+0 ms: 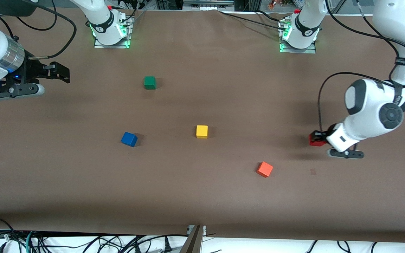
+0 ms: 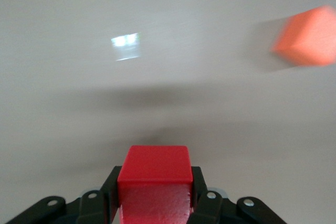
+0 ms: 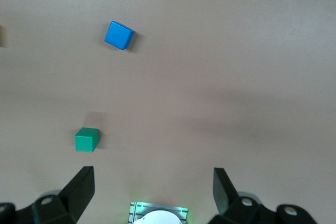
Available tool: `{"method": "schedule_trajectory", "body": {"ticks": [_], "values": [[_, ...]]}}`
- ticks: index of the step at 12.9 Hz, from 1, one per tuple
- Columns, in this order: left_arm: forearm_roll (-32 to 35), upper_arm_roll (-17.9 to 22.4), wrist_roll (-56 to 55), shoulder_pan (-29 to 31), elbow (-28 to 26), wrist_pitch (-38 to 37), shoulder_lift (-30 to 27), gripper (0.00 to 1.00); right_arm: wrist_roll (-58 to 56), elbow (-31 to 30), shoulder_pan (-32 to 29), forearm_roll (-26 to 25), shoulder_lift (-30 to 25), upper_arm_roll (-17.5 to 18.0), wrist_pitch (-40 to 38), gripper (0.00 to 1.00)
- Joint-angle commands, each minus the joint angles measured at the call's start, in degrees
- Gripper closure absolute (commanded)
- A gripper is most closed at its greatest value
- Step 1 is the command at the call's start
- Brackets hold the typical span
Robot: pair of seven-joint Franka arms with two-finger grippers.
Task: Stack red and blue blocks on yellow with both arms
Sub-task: 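Carry the red cube with the left gripper over the yellow cube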
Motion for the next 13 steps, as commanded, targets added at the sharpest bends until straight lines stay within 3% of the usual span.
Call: {"method": "schedule_trajectory", "body": {"ticks": [1,4,10,11,13], "values": [[0.43,-0.63,-14.12,-9.98,6.25,-3.77,1.30,1.00,-0.66,0.34,-0.42,1.10,0.10,0.10,-0.56,0.00],[0.96,-0.37,-28.55,-24.22,15.21,-3.95,6.20,1.00,-0.66,0.34,-0.42,1.10,0.10,0.10,-0.56,0.00],[1.14,1.04,-29.38,-37.87,25.68,-4.13,16.23,1.00,-0.66,0.34,-0.42,1.10,0.10,0.10,-0.56,0.00],[1.14,1.73,-29.64,-39.62,27.18,-4.13,18.07,1.00,-0.66,0.34,-0.42,1.10,0.10,0.10,-0.56,0.00],[0.87,6.90,-31.04,-45.15,31.65,-5.00,21.41,1.00,-0.66,0.34,-0.42,1.10,0.10,0.10,-0.56,0.00]]}}
